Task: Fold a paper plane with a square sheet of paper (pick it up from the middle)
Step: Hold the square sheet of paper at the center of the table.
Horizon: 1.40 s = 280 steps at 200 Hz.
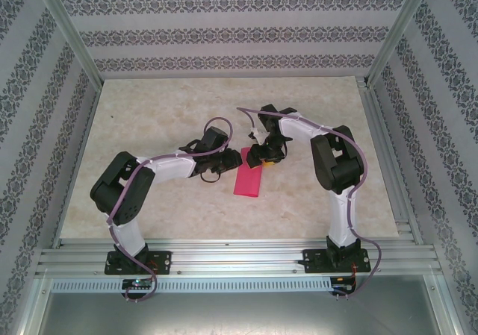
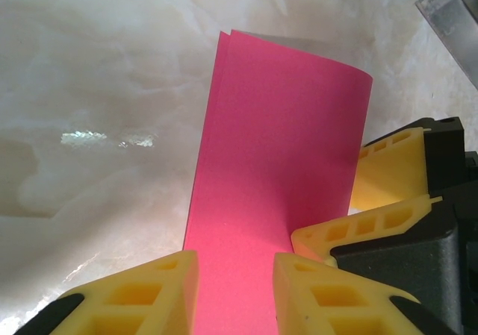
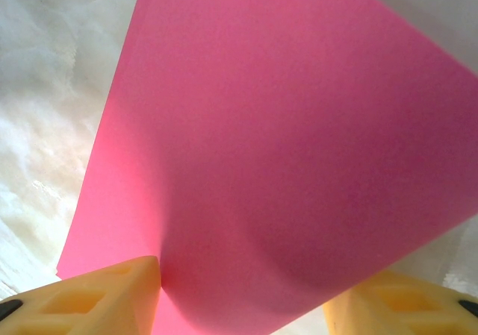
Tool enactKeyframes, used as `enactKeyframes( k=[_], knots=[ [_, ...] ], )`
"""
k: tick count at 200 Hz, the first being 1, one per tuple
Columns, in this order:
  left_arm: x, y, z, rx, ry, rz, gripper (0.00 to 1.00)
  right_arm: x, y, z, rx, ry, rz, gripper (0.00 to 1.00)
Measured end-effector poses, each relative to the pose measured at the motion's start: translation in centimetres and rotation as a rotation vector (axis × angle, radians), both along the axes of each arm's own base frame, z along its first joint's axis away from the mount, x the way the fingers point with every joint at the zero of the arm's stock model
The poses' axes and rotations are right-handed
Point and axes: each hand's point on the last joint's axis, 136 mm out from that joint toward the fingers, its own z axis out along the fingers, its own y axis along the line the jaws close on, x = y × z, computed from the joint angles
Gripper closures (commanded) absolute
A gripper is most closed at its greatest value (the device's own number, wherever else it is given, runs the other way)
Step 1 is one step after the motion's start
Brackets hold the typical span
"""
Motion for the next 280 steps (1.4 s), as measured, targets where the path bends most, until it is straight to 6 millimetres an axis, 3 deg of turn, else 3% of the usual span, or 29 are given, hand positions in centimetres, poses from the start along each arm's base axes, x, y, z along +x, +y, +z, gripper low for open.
enactKeyframes(
  k=[139, 223, 257, 280],
  knots=[
    [-0.4, -1.7, -3.3, -0.07, 0.095, -0.022, 0.74, 0.0, 0.0, 0.0, -0.001, 0.0, 0.0, 0.41],
    [-0.4, -1.8, -3.3, -0.072, 0.091, -0.026, 0.74, 0.4, 0.1, 0.4, 0.013, -0.019, -0.052, 0.35],
    [-0.4, -1.8, -3.3, -0.07, 0.088, -0.03, 0.74, 1.7, -1.5, 2.9, 0.075, -0.096, -0.211, 0.37],
    [-0.4, -1.8, -3.3, -0.069, 0.086, -0.033, 0.74, 3.0, -3.0, 5.7, 0.158, -0.169, -0.352, 0.52]
  ],
)
